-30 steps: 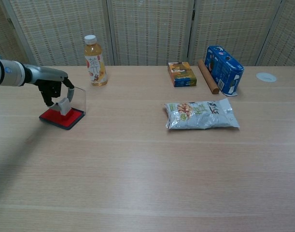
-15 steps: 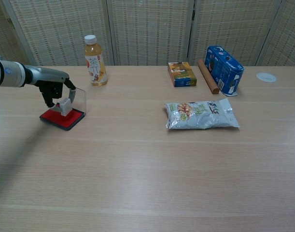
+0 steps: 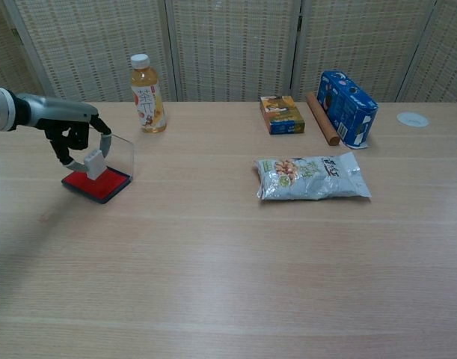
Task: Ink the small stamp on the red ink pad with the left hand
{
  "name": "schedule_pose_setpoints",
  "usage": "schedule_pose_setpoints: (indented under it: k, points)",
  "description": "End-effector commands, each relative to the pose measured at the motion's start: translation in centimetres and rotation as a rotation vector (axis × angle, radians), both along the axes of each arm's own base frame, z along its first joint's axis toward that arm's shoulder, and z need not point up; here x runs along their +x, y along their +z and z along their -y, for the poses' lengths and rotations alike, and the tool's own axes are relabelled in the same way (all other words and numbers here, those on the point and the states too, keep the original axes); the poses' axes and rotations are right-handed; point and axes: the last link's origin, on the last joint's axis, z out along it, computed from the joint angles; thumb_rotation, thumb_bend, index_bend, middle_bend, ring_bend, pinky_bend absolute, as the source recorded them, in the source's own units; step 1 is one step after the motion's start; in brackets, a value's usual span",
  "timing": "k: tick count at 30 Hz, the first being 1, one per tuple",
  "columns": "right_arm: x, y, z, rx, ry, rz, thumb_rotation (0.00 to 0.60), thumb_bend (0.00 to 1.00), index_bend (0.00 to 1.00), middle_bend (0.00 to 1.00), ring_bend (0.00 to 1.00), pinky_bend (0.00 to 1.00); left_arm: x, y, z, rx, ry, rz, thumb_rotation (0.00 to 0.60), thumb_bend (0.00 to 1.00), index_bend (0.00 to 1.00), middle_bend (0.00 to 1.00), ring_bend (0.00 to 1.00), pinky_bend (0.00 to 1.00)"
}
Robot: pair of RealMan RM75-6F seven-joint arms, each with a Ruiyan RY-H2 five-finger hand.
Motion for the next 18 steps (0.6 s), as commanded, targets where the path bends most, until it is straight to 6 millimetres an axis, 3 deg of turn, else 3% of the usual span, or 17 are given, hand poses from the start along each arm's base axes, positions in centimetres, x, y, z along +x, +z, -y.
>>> schedule_pose_setpoints:
  k: [1,18]
  points:
    - [0.2,-0.1,-0.2,0.002,0.008,-0.001,0.6,0.18,0.0,0.0,0.0,0.0,-0.2,1.6,1.1,0.046,0.007,0.025,0.6,0.44,0.86,1.0,0.8,0.63]
    - [1.3,-1.3,-0.9,0.038,0.054,-0.026,0.6,0.18,0.0,0.0,0.0,0.0,-3.7,3.7,5.8,0.14,0.019,0.005,0.6,0.44,0.84,1.0,0.78,0.63]
